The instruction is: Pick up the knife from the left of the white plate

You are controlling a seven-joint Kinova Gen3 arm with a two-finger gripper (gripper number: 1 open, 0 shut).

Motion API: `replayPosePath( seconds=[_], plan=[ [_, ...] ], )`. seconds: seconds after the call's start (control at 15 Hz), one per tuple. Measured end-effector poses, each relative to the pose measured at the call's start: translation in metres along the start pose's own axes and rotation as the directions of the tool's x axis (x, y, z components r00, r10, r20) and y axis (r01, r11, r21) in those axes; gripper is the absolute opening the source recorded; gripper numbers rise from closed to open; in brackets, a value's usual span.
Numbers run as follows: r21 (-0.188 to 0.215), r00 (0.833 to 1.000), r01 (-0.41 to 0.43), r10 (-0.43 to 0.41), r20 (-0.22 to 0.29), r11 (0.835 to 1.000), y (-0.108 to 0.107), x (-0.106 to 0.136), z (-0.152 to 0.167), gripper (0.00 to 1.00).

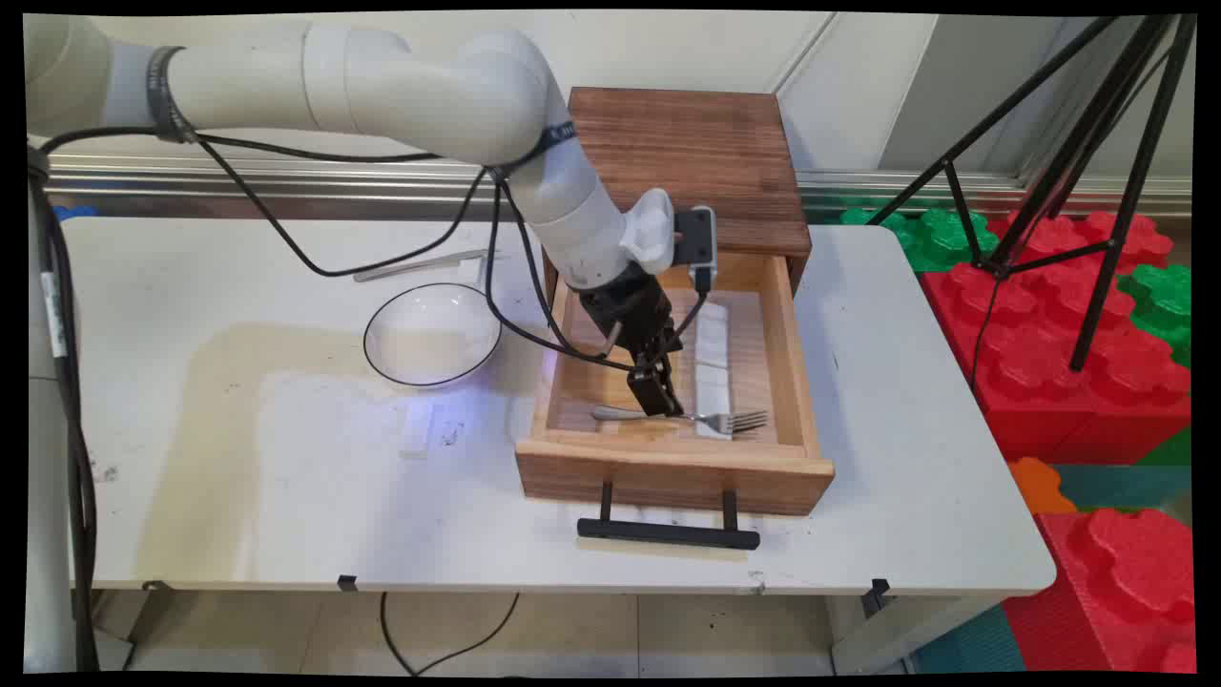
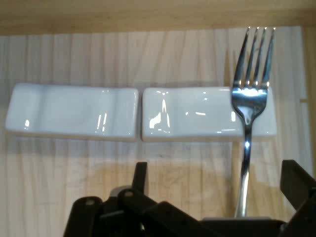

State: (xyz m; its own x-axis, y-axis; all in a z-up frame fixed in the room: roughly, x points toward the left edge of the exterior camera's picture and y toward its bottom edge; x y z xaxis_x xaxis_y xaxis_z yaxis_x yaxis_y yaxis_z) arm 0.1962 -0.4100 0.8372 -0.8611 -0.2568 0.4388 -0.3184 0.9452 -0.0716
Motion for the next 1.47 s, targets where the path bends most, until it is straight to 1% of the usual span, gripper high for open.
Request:
replayPosePath(
  seconds=[0.33,0.6,0.87,1.2,1.33,1.47],
  plan=[
    [0.018,1.0,0.001,-0.001,-0.02,1.0,0.0,-0.002,-0.029,1.0],
    [0.041,0.999,0.009,-0.008,-0.041,0.999,-0.001,-0.005,-0.063,1.0],
    [0.07,0.998,0.035,-0.031,-0.061,0.997,-0.002,-0.012,-0.096,1.0],
    [0.126,0.993,0.096,-0.087,-0.078,0.987,0.001,-0.036,-0.152,1.0],
    [0.148,0.99,0.128,-0.117,-0.082,0.981,0.004,-0.049,-0.171,1.0],
    [0.176,0.982,0.179,-0.166,-0.087,0.968,0.009,-0.067,-0.19,1.0]
  ],
)
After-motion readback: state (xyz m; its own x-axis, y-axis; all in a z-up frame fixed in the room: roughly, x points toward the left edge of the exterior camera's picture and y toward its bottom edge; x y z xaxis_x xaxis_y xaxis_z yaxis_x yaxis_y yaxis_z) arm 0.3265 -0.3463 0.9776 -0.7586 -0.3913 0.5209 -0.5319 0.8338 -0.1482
